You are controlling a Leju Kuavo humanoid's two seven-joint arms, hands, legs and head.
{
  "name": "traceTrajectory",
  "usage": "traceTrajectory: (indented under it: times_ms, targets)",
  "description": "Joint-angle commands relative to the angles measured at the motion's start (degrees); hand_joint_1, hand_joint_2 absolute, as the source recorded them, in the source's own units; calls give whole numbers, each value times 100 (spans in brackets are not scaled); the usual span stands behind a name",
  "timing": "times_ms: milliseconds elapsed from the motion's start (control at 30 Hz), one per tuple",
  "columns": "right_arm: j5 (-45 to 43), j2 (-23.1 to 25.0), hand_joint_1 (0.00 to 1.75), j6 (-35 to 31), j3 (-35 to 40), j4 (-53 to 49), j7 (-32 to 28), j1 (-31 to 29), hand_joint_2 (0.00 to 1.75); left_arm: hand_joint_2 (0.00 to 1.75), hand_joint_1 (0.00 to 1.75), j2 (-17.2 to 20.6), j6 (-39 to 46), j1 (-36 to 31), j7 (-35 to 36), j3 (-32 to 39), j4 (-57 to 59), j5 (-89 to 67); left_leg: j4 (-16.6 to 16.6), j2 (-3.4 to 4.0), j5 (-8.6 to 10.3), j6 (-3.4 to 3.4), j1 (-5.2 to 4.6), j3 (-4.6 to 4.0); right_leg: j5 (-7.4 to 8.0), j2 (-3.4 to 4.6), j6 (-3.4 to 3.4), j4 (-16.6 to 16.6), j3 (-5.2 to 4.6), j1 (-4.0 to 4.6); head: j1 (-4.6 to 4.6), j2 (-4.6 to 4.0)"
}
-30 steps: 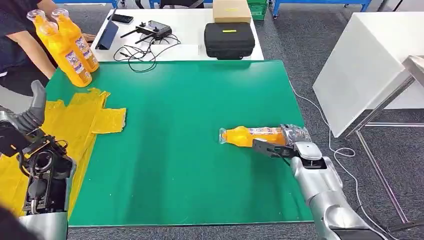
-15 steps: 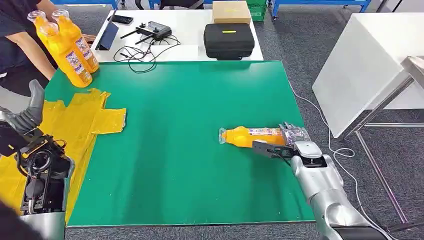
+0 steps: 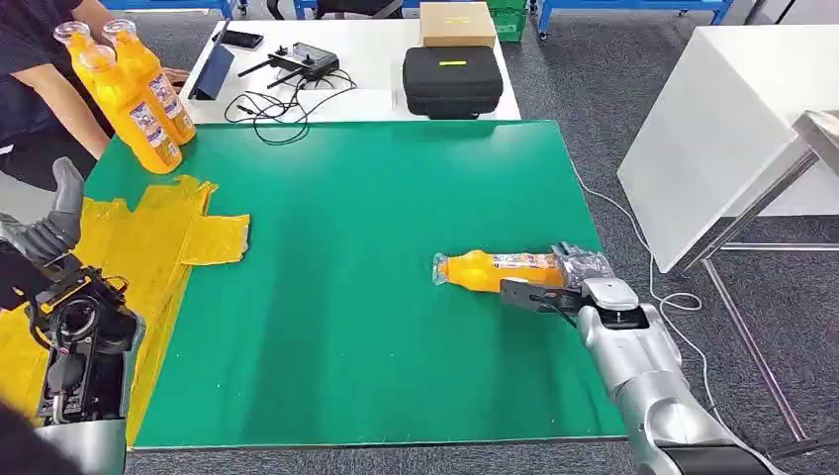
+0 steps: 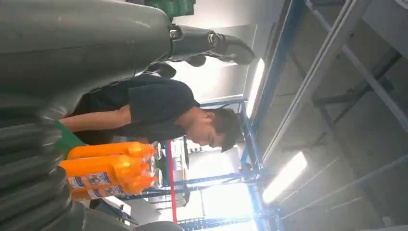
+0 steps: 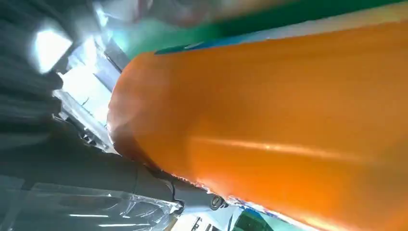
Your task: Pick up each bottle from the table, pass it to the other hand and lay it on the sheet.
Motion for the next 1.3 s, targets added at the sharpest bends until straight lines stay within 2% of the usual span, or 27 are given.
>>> traceTrajectory:
  times_ms: [33, 767, 867, 933, 967, 1033, 1200, 1233, 1300]
  targets:
    - [-67, -2, 175, 219, 208, 462, -53, 198, 175, 175, 0, 15, 4, -315, 30, -122, 380, 24, -11, -25, 5, -1, 7, 3, -1, -35, 1, -16, 15, 8, 0, 0]
    - [-176, 58, 175, 178, 227, 433, -45, 201, 175, 175, 0, 34, -13, -383, 30, -111, 446, 39, -8, -18, 2, -1, 7, 6, -2, -26, 0, -12, 15, 8, 0, 0]
    - [-639, 221, 175, -188, -169, 342, -145, 93, 175, 175, 0, 52, -87, -327, 30, -71, 450, 74, -14, -21, 4, -1, 8, 6, -1, -33, 1, -18, 17, 9, 0, 0]
    - [-994, 326, 175, -381, -438, 245, -369, -6, 175, 175, 0, 57, -281, -311, 30, -22, 559, 118, -12, -11, 2, -1, 6, 5, 0, -22, 1, -14, 14, 7, 0, 0]
    - [-1316, 414, 175, -452, -622, 98, -690, -106, 175, 175, 0, 32, -718, -325, 30, 93, 763, 307, -7, 1, 0, -1, 3, 5, 0, -6, 0, -6, 8, 4, 0, 0]
    - [-1657, 528, 175, -463, -780, -142, -936, -242, 175, 175, 0, 22, -1468, -402, 30, 264, 1120, 635, -5, 16, 0, -1, -1, -3, 4, 10, 0, 0, -1, -1, 0, 0]
    - [-1730, 558, 175, -404, -775, -245, -931, -277, 175, 175, 0, 18, -1650, -409, 30, 340, 1188, 693, -3, 8, 2, -3, 0, -25, 1, -3, -2, 5, -23, -1, -4, 0]
    - [-1995, 603, 175, -495, -832, -423, -1154, -264, 175, 175, 0, 24, -2351, -510, 43, 475, 1540, 1015, -2, 8, 3, -2, 1, -35, 1, -1, -1, 6, -32, 0, -2, 0]
    - [-2105, 596, 175, -381, -616, -711, -1096, -309, 175, 175, 0, 84, -2893, -510, 126, 582, 1709, 1184, -13, -4, 0, -1, 3, -24, -6, -20, 1, -3, -20, 2, -2, 0]
